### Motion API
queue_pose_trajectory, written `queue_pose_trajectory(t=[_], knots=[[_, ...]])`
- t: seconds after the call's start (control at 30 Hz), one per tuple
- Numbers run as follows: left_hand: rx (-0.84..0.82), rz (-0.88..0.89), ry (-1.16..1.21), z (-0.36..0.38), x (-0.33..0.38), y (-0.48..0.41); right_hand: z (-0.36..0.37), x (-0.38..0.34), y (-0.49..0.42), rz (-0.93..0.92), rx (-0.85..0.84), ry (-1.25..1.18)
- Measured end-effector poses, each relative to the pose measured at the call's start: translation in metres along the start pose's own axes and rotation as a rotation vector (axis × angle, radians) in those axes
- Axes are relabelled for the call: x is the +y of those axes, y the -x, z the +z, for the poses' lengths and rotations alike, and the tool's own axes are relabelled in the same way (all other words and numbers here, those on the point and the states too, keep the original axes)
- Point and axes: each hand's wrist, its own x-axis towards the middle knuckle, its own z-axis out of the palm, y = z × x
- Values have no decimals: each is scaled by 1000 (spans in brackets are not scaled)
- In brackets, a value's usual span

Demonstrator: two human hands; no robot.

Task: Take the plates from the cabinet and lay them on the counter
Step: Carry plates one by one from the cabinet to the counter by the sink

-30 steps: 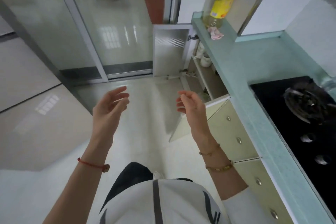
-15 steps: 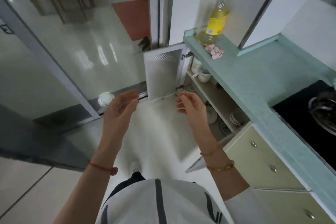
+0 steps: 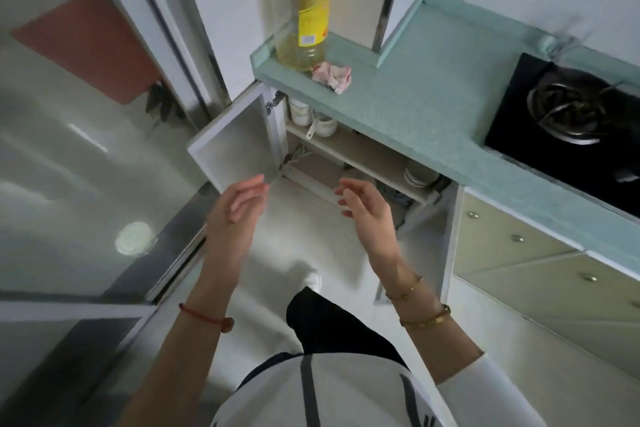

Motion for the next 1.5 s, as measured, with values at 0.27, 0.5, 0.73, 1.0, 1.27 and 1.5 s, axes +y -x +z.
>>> queue_pose_trajectory(t=[0.27,0.5,0.73,1.0,1.27,1.5], knots=[[-204,-75,-111,51,-30,-139,-2,32,-95,149,237,-24],[-374,-117,-242,93,-71,-244,1,84,-183,262,342,17],[-525,-78,-377,134,-183,-344,13,201,-269,375,430,68],[-590,-50,-500,199,-377,-435,15,382,-369,374,523,56],[-640,-30,-543,270,-570,-548,-11,580,-480,337,571,126],[-596,0,-598,336,-688,-624,-27,689,-574,303,583,332]])
